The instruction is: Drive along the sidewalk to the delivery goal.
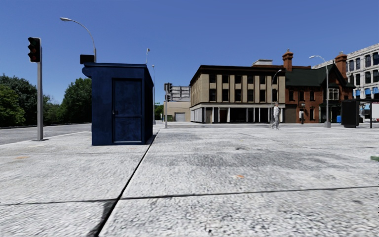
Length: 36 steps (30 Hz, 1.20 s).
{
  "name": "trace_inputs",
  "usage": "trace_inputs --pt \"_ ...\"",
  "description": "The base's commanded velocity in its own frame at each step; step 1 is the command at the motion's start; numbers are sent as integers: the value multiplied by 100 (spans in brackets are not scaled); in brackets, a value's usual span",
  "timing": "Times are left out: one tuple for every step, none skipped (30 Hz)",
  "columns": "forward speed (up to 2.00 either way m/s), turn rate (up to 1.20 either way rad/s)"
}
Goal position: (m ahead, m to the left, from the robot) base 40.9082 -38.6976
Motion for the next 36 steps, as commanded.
trace_inputs --pt "200 0" --pt "200 0" --pt "200 0" --pt "200 0" --pt "200 0" --pt "200 0" --pt "200 0" --pt "200 0" --pt "200 0" --pt "200 0" --pt "200 0" --pt "200 0" --pt "200 0" --pt "200 0" --pt "200 0" --pt "200 0" --pt "200 0" --pt "200 0" --pt "200 0" --pt "200 0" --pt "200 0" --pt "200 0" --pt "200 0" --pt "200 0" --pt "200 0" --pt "200 0" --pt "200 0" --pt "200 0" --pt "200 0" --pt "200 0" --pt "200 0" --pt "200 0" --pt "200 0" --pt "200 0" --pt "200 0" --pt "200 0"
